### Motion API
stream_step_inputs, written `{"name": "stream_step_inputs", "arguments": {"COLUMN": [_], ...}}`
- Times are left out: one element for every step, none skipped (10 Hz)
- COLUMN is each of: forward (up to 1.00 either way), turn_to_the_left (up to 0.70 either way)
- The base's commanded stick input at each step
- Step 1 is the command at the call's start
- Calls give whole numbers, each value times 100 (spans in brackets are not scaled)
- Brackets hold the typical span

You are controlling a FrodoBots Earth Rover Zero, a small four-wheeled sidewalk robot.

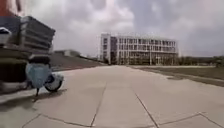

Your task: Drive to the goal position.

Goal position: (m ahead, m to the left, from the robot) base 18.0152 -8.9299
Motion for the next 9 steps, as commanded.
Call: {"name": "stream_step_inputs", "arguments": {"forward": [50, 50, 50, 50, 50, 50, 50, 50, 50], "turn_to_the_left": [-2, -2, -2, -2, -2, -2, -2, -2, 19]}}
